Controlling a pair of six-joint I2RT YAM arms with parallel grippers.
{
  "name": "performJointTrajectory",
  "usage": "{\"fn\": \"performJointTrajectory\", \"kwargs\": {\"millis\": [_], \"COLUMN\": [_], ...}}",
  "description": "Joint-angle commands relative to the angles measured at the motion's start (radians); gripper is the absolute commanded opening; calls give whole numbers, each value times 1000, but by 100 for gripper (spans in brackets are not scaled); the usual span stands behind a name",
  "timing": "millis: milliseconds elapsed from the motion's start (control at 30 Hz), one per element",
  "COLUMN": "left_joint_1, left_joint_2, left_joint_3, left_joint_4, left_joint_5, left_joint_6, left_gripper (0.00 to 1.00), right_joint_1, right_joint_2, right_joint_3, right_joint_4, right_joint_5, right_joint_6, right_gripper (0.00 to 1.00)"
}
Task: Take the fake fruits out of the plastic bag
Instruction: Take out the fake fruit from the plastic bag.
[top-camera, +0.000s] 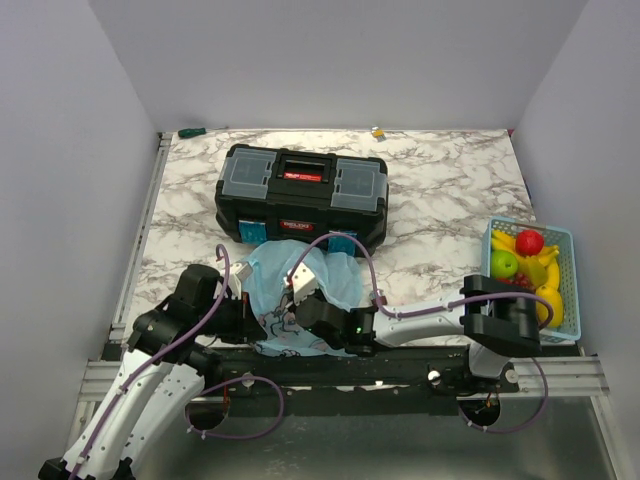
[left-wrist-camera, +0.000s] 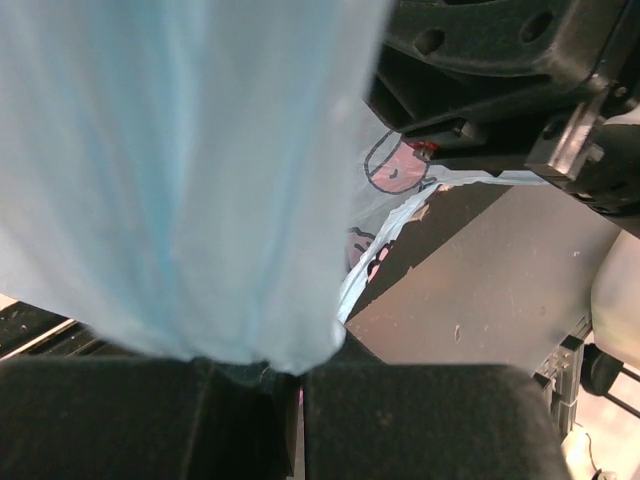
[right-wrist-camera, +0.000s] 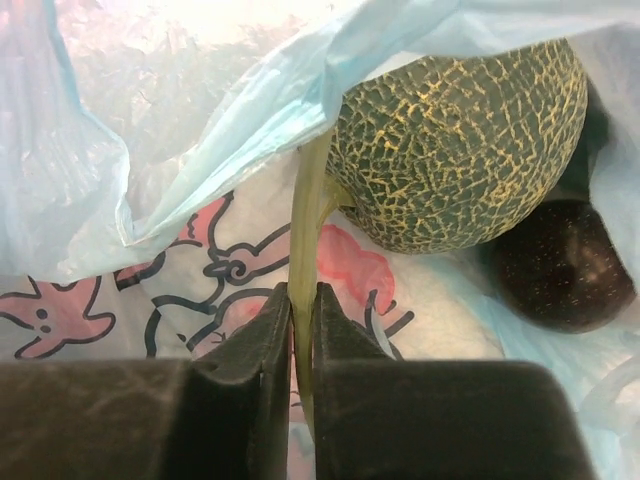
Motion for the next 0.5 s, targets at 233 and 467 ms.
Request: {"fn": "performJointTrajectory", "kwargs": {"millis": [233,467], "left_joint_1": [-7,-7], "left_joint_2": [-32,-97], "left_joint_3": [28,59], "left_joint_4": [-11,15], "left_joint_5": [-93,-153], "left_joint_6": [-47,-111], "left_gripper": [0,0], "right_joint_1": [2,2], "right_joint_2": [-117,-220], "right_joint_3": [31,41], "right_joint_4": [-134,-206], "right_joint_5": [-234,-338], "right_joint_6": [-88,-81], "right_gripper": [1,1]}}
